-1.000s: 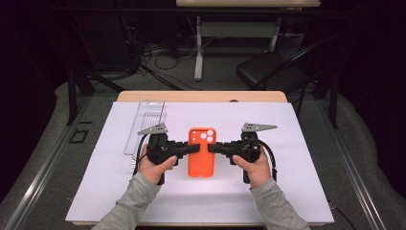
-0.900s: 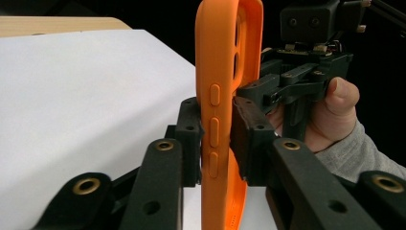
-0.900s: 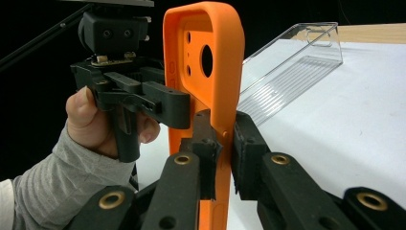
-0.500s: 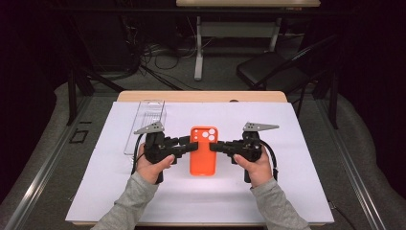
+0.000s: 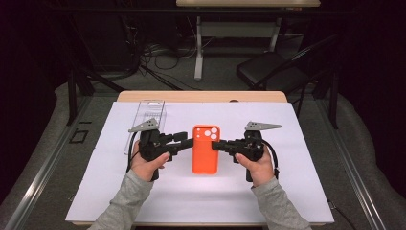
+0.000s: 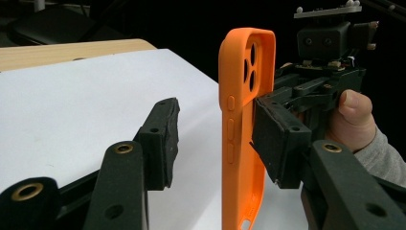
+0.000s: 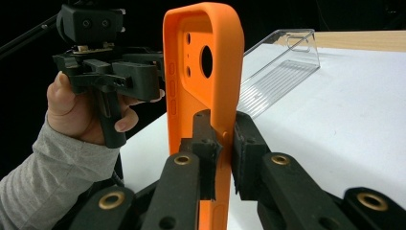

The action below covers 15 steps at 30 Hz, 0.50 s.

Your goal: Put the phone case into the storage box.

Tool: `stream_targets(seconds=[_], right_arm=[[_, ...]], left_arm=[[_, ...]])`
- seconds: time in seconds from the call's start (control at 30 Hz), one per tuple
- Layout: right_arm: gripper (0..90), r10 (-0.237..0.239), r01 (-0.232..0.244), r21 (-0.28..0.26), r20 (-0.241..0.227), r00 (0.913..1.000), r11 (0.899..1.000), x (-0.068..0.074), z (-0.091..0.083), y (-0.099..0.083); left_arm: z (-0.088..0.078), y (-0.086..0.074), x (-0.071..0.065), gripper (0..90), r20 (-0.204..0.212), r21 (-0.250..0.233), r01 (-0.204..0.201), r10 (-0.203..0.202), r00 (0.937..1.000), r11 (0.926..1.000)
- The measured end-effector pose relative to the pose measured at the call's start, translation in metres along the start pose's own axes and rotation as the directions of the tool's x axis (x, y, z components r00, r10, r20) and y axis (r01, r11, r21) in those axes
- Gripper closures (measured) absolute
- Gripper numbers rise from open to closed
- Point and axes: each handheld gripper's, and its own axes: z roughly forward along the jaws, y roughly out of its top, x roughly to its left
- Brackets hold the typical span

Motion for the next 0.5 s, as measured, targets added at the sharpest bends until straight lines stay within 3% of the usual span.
stream_targets(seconds=[0.5], right_arm=[[81.9,-0.018,0.018,0.001,0.028,0.9995,1.0,-0.001,-0.002,0.002]], left_arm=[[-0.012,0.007,0.005,46.1,-0.06,-0.003,-0.023,0.023,0.9979,0.9997]])
